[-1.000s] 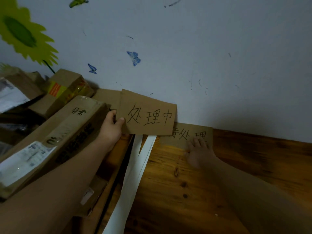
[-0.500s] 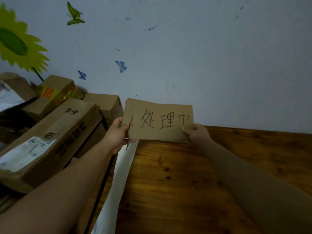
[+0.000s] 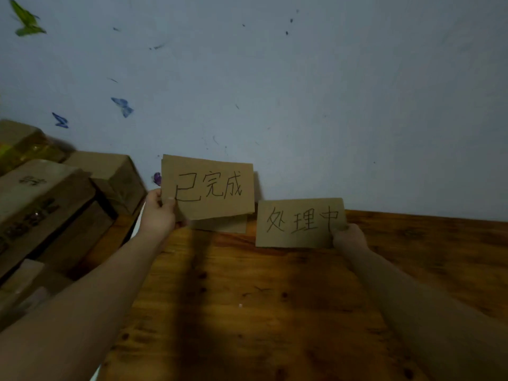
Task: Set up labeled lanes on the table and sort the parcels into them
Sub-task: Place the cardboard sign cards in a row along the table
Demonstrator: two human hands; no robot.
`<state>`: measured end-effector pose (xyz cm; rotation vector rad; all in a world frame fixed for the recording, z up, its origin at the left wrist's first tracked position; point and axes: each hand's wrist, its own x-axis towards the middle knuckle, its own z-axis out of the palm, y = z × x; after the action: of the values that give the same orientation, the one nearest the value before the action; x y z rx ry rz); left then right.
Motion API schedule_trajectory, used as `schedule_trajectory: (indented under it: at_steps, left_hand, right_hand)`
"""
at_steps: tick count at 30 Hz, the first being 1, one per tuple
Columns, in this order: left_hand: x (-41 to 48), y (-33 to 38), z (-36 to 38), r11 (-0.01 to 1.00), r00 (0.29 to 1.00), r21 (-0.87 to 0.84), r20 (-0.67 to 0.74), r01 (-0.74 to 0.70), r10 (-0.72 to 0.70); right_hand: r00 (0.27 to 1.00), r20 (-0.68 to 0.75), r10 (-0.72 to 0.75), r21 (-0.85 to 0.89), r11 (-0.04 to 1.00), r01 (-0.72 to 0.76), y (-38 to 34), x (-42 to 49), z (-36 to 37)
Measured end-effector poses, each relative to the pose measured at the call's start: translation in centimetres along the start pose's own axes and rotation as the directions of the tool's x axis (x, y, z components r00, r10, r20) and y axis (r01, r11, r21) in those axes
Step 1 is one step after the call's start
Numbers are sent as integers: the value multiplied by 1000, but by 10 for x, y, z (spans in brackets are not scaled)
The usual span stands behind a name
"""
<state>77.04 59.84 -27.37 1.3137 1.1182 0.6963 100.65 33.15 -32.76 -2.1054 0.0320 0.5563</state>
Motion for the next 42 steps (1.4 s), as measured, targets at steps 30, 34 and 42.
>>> schedule_trajectory:
  at_steps: [30,34,42]
  left_hand:
    - [-25,-21,90,997,999,53,-23,49,-48]
    - [-50,-11,103,995,989,4,105,102,-102]
    - [-93,1,119,996,966,-22,246,91,-83]
  right_hand:
    - [841,477,-254,-696,476,538,25,85,7]
    - [864,473,-176,-164,945,283,-11,35,7]
    - [945,268,-190,139,978,157,-2,-16,-55]
